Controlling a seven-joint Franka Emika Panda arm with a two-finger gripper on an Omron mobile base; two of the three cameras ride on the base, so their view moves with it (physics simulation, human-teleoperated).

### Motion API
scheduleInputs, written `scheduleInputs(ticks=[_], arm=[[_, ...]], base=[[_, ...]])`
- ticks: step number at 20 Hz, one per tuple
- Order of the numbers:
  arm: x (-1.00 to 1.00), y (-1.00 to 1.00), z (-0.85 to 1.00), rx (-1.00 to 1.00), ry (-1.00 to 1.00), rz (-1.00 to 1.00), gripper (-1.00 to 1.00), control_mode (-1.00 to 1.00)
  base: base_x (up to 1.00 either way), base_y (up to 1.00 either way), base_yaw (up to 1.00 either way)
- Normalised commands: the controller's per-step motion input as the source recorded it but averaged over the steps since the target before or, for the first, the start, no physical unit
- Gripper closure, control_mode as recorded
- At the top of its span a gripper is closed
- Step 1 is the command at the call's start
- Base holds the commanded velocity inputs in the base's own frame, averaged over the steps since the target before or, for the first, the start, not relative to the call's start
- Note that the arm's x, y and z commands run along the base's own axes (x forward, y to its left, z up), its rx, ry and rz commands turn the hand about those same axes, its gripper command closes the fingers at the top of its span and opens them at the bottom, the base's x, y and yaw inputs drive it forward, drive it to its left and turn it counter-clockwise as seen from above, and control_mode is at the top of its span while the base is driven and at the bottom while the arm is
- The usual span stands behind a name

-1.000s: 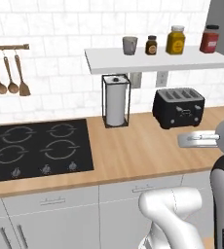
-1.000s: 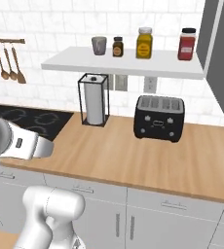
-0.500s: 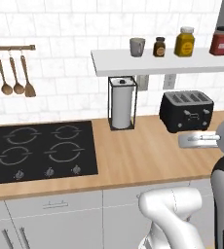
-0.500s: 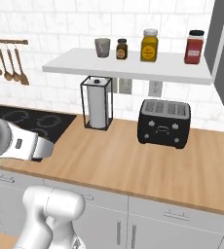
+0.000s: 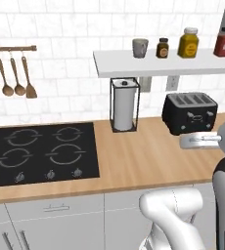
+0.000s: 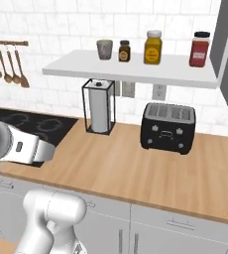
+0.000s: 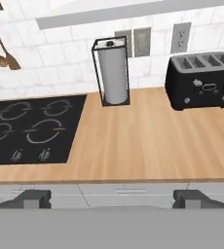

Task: Gather all objects into one cabinet and sort the glasses and bowls to opposite sides.

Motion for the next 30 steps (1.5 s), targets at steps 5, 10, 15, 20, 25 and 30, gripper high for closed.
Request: scheduleInputs(ticks=[5, 10, 15, 20, 25, 30], arm=[[0.00, 0.00, 0.00, 0.00, 0.00, 0.00, -1.00, 1.00], [0.00, 0.00, 0.00, 0.00, 0.00, 0.00, -1.00, 1.00], [0.00, 0.00, 0.00, 0.00, 0.00, 0.00, -1.00, 1.00], [0.00, 0.00, 0.24, -0.02, 0.00, 0.00, -1.00, -1.00], [0.00, 0.00, 0.83, -0.15, -0.04, -0.02, -1.00, -1.00], [-0.04, -0.01, 0.57, -0.10, -0.10, -0.05, -1.00, -1.00]], base=[[0.43, 0.00, 0.00], [0.05, 0.00, 0.00], [0.00, 0.00, 0.00], [0.00, 0.00, 0.00], [0.00, 0.00, 0.00], [0.00, 0.00, 0.00]])
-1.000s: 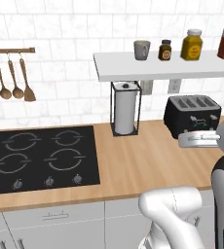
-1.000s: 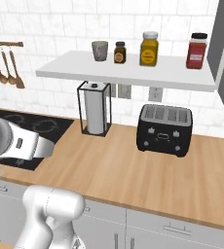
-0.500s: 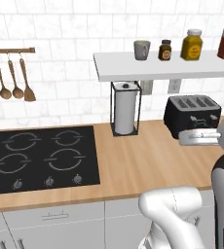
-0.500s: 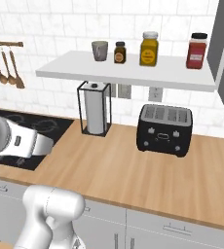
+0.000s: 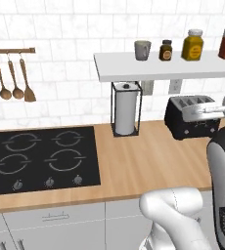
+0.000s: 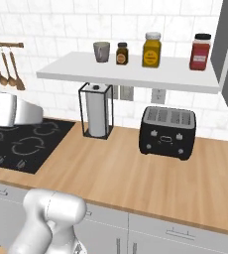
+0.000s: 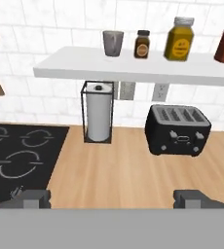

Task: Gather all objects into one cabinet and sort the glasses and bowls to opposite sides.

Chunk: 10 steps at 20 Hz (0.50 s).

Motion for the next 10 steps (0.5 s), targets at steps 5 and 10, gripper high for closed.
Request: scheduleInputs(ticks=[5, 10], arm=[[0.00, -0.07, 0.00, 0.02, 0.00, 0.00, -1.00, -1.00], [0.08, -0.03, 0.18, 0.05, -0.03, 0.03, -1.00, -1.00]], base=[[0.00, 0.00, 0.00], [0.00, 0.00, 0.00]])
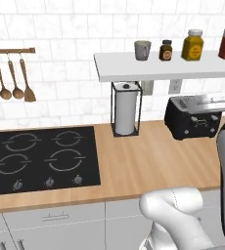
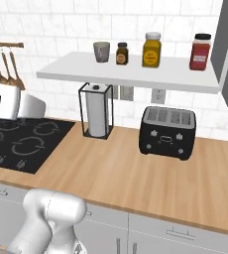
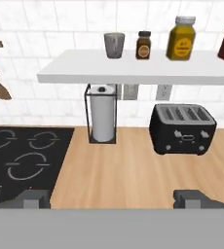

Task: Gather all objects into one cabinet and sort the glasses and bowls to opposite sides.

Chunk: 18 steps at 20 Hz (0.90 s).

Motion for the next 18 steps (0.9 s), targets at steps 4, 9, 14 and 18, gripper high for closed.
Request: scheduleInputs(ticks=[4, 9, 14, 18], arm=[[0.30, -0.06, 0.39, 0.01, -0.12, 0.05, -1.00, -1.00], [0.40, -0.08, 0.49, 0.00, -0.10, 0.01, -1.00, -1.00], [0.57, 0.00, 0.08, 0.00, 0.00, 0.00, -1.00, -1.00], [0.76, 0.00, 0.03, 0.00, 0.00, 0.00, -1.00, -1.00]], base=[[0.00, 0.00, 0.00], [0.00, 0.00, 0.00], [0.00, 0.00, 0.00], [0.00, 0.00, 0.00]])
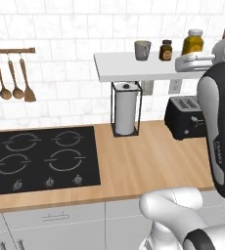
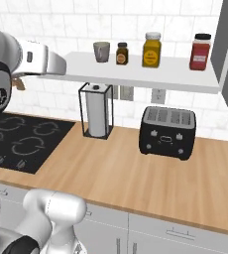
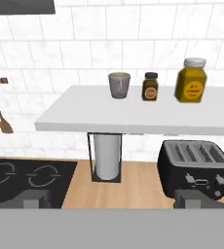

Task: Gather all objects into one cabinet and sort the glasses and bowls to opposite sides.

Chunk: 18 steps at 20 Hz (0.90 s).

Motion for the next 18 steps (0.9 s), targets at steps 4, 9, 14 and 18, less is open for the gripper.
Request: scheduleInputs(ticks=[4, 9, 14, 18], arm=[[0.54, 0.01, 0.07, 0.00, 0.00, 0.00, -1.00, -1.00], [0.18, 0.01, 0.00, 0.00, 0.00, 0.01, -1.00, -1.00], [0.50, -0.13, 0.07, 0.00, 0.00, 0.00, -1.00, -1.00], [0.44, -0.06, 0.05, 0.00, 0.00, 0.00, -1.00, -1.00]], base=[[0.00, 0.00, 0.00], [0.00, 0.00, 0.00], [0.00, 0.00, 0.00], [0.00, 0.00, 0.00]])
